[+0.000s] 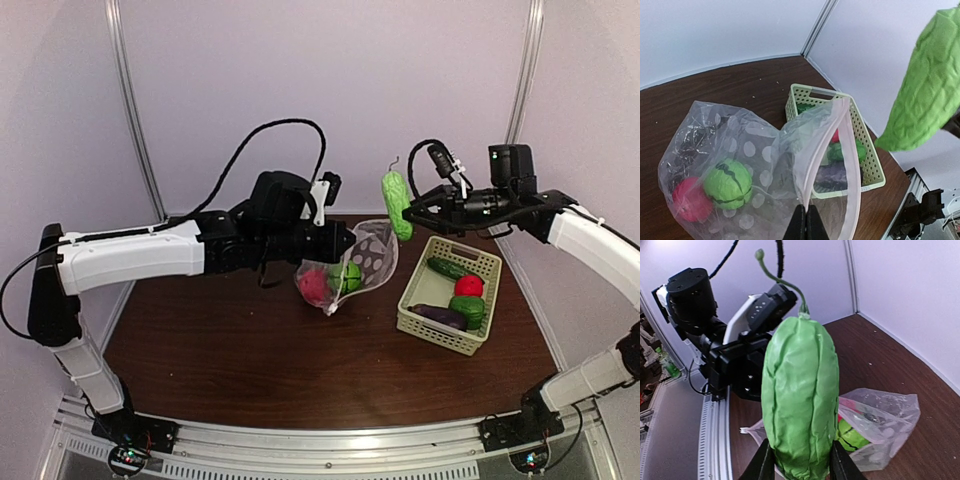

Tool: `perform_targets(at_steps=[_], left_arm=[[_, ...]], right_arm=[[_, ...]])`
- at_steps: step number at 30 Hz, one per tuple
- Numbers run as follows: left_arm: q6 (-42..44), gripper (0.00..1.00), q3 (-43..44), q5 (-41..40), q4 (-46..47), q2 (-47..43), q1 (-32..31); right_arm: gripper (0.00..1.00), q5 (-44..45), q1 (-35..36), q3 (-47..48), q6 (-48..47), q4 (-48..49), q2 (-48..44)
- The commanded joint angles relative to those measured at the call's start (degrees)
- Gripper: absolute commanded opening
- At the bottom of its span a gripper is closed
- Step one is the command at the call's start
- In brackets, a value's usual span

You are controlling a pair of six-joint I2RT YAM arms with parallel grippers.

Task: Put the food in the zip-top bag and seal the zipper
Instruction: Adjust the zipper food storage bag at the center of the board, then place the fake vegetable in the zipper food storage bag.

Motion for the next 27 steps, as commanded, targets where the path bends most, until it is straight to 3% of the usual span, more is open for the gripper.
perform_targets(at_steps=[1, 8, 12, 20, 27], left_arm=[[-1.66, 0.00, 4.20, 4.30, 3.31, 1.22, 0.75], [-4.75, 0.00, 7.07, 10.34, 4.11, 0.39, 1.55], [-6.51, 0.00, 6.25, 10.93, 5.67, -1.15, 1.78], [-7.94, 0.00, 3.20, 10.45, 7.58, -3.24, 2.44], [-3.75, 0.00, 2.84, 8.16, 7.01, -1.82, 7.41]], right_arm=[[0.09, -6.50, 4.96, 3.75, 7.83, 7.19, 1.54], [0.13, -3.70, 6.73, 2.73, 4.74, 6.62, 3.36], [0.24, -0.95, 6.86, 2.75, 1.82, 4.19, 3.30], [0.64, 2.07, 6.86, 4.61, -1.13, -1.11, 2.40], [0.70, -2.89, 6.26, 11.33, 0.16, -6.55, 1.42]])
